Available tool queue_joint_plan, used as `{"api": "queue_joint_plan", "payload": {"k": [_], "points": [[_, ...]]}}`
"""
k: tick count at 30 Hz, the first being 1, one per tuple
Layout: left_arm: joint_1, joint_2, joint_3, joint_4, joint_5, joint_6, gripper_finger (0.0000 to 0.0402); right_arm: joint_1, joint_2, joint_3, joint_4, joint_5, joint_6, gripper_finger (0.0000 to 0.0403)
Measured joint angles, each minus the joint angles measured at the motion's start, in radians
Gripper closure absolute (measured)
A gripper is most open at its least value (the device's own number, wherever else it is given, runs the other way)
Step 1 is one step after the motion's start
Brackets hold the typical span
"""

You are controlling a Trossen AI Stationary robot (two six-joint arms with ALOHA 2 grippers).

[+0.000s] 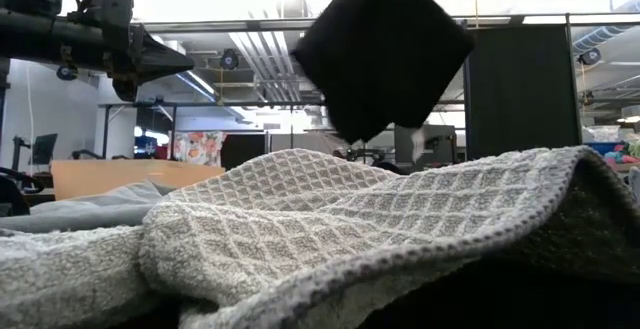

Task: Sort towels by color in basket
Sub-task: Put the right black towel into the red bin

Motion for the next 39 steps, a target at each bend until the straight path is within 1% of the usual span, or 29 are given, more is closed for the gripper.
{"api": "queue_joint_plan", "payload": {"k": [4,8,12,14,19,28,31,34,36,39], "points": [[0.0,0.001,0.0,0.0,0.0,-0.004,0.0402,-0.006,-0.015,0.001,0.031,0.244,-0.125,0.0394],[0.0,0.001,0.0,0.0,0.0,-0.004,0.0402,-0.01,-0.016,0.001,0.037,0.451,-0.168,0.0394],[0.0,0.001,0.0,0.0,0.0,-0.004,0.0402,-0.033,-0.015,0.001,0.036,0.596,-0.199,0.0394],[0.0,0.001,0.0,0.0,0.0,-0.004,0.0402,-0.056,-0.015,0.001,0.019,0.647,-0.201,0.0394],[0.0,0.001,0.0,0.0,0.0,-0.004,0.0402,-0.127,-0.013,-0.015,-0.088,0.671,-0.108,0.0394],[0.0,0.001,0.0,0.0,0.0,-0.004,0.0402,-0.263,-0.009,-0.086,-0.305,0.671,0.147,0.0394],[0.0,0.001,0.0,0.0,0.0,-0.004,0.0402,-0.302,-0.01,-0.116,-0.339,0.671,0.203,0.0394],[0.0,0.001,0.0,0.0,0.0,-0.005,0.0402,-0.341,-0.01,-0.145,-0.345,0.669,0.22,0.0394],[0.0,0.001,0.0,0.0,0.0,-0.006,0.0402,-0.361,-0.01,-0.157,-0.361,0.657,0.247,0.0394],[0.0,0.001,0.0,0.0,0.0,-0.006,0.0402,-0.388,-0.01,-0.169,-0.397,0.604,0.317,0.0394]]}}
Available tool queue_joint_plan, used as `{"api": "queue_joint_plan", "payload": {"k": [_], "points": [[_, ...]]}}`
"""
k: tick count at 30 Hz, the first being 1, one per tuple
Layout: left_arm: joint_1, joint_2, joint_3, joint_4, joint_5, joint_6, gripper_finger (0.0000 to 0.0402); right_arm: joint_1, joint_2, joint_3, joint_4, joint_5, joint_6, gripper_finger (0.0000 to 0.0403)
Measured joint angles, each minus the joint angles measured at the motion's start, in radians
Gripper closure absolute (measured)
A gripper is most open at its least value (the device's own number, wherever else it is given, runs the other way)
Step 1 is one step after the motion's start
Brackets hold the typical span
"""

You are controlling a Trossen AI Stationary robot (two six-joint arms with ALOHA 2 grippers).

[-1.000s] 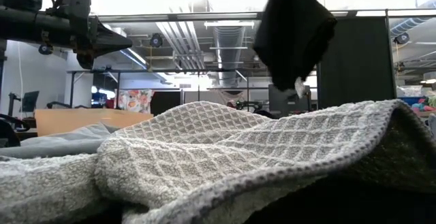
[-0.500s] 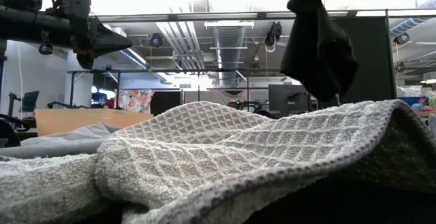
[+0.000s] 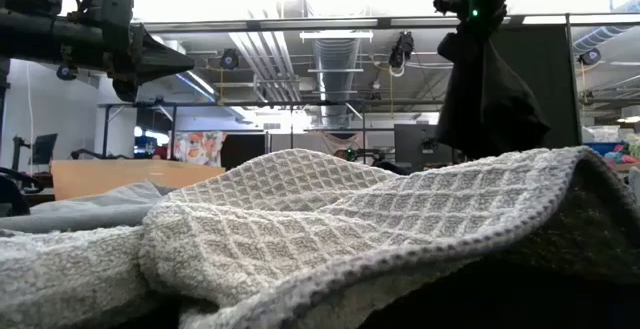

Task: Sort towels by color in basket
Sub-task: Put the right black towel into the red bin

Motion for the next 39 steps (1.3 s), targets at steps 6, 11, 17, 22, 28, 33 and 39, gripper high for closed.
{"api": "queue_joint_plan", "payload": {"k": [6,11,17,22,28,33,39], "points": [[0.0,0.0,0.0,0.0,0.0,-0.015,0.0402,-0.086,0.0,-0.018,-0.118,-0.208,0.207,0.0394],[0.0,0.0,0.0,-0.001,0.0,-0.015,0.0402,-0.144,-0.013,-0.037,-0.125,-0.377,0.278,0.0394],[0.0,0.0,0.0,-0.008,0.0,-0.015,0.0402,-0.168,-0.032,-0.05,-0.129,-0.387,0.286,0.0394],[0.0,0.0,0.0,-0.01,0.0,-0.015,0.0402,-0.17,-0.034,-0.078,-0.136,-0.377,0.287,0.0394],[0.0,0.0,0.0,-0.016,0.0,-0.015,0.0402,-0.171,-0.03,-0.152,-0.144,-0.324,0.325,0.0394],[0.0,0.0,0.0,-0.016,0.0,-0.015,0.0402,-0.171,-0.03,-0.206,-0.145,-0.339,0.385,0.0394],[0.0,0.0,0.0,-0.016,0.0,-0.015,0.0402,-0.182,-0.029,-0.222,-0.179,-0.486,0.476,0.0394]]}}
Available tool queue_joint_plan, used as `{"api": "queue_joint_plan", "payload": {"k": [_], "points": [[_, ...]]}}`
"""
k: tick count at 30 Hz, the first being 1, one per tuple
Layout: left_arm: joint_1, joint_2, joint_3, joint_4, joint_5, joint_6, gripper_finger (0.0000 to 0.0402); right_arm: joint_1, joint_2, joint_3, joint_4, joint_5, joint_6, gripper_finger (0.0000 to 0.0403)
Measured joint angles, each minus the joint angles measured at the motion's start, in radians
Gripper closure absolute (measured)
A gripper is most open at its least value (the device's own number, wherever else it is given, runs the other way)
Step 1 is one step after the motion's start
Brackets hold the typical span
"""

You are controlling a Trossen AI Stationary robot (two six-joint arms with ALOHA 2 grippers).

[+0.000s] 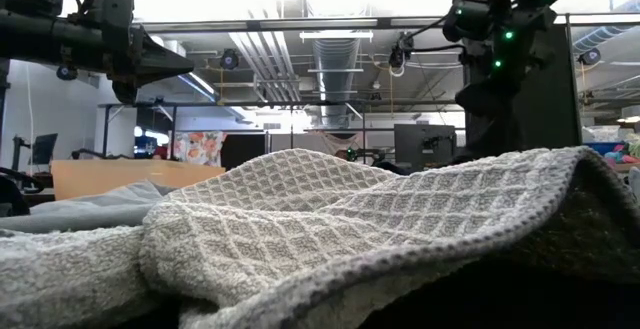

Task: Sort towels by color in basket
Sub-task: Put the right black towel into the red bin

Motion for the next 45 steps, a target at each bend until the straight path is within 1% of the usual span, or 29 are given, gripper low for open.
{"api": "queue_joint_plan", "payload": {"k": [5,13,20,26,30,33,35,42,45], "points": [[0.0,0.0,0.0,0.0,0.0,0.0,0.0402,-0.005,0.002,0.0,0.005,-0.157,0.04,0.0394],[0.0,0.0,0.0,0.0,0.0,0.0,0.0402,-0.022,0.002,-0.008,0.074,-0.301,0.039,0.0394],[0.0,0.0,0.0,0.0,0.0,0.0,0.0402,-0.04,0.002,-0.08,0.171,-0.415,0.037,0.0394],[0.0,0.0,0.0,0.0,0.0,0.0,0.0402,-0.065,0.002,-0.131,0.262,-0.54,0.035,0.0394],[0.0,0.0,0.0,-0.001,0.001,0.0,0.0402,-0.087,0.002,-0.136,0.257,-0.566,0.038,0.0394],[0.0,0.0,0.0,-0.003,0.001,-0.004,0.0402,-0.113,0.002,-0.137,0.253,-0.665,0.039,0.0394],[0.0,0.0,0.0,-0.005,0.001,-0.004,0.0402,-0.127,0.002,-0.138,0.247,-0.71,0.047,0.0394],[0.0,0.008,0.0,-0.006,0.002,-0.008,0.0402,-0.163,0.002,-0.152,0.144,-0.718,0.082,0.0394],[0.0,0.014,0.0,-0.007,0.002,-0.008,0.0402,-0.166,0.002,-0.176,0.155,-0.781,0.083,0.0394]]}}
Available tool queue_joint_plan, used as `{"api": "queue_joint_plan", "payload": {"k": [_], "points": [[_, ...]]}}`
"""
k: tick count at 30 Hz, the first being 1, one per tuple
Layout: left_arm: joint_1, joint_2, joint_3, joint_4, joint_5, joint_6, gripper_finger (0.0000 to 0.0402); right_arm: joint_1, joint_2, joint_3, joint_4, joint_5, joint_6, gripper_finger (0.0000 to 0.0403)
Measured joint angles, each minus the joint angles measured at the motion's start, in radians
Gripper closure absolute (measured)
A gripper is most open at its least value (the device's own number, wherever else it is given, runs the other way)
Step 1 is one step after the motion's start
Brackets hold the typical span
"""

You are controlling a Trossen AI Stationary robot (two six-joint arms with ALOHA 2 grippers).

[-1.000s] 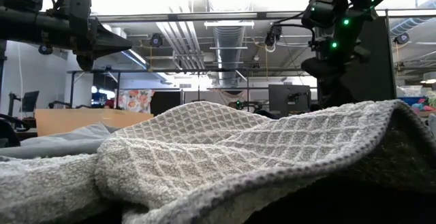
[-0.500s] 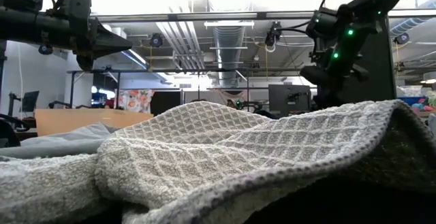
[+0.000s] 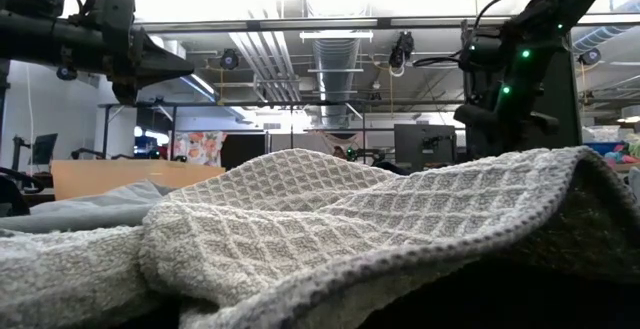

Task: Sort towels by color in basket
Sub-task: Put the right black towel into the red bin

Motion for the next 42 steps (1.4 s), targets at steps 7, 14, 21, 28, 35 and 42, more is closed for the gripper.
{"api": "queue_joint_plan", "payload": {"k": [7,14,21,28,35,42], "points": [[0.0,0.007,0.0,0.0,0.0,0.0,0.0402,0.001,0.0,-0.035,0.069,-0.011,0.008,0.0394],[0.0,0.007,0.0,0.006,0.0,0.0,0.0402,0.001,0.0,-0.04,0.085,-0.011,0.016,0.0394],[0.0,0.007,0.0,0.008,0.0,0.0,0.0402,0.001,0.0,-0.092,0.129,-0.011,0.019,0.0394],[0.0,0.007,0.0,0.008,0.0,0.0,0.0402,0.001,0.0,-0.095,0.153,-0.003,0.019,0.0392],[0.0,0.007,0.0,0.008,0.0,0.0,0.0402,0.002,0.0,-0.041,0.146,-0.002,0.015,0.0348],[0.0,0.007,0.0,0.008,0.0,-0.002,0.0402,0.002,0.0,0.03,0.065,-0.001,0.014,0.0266]]}}
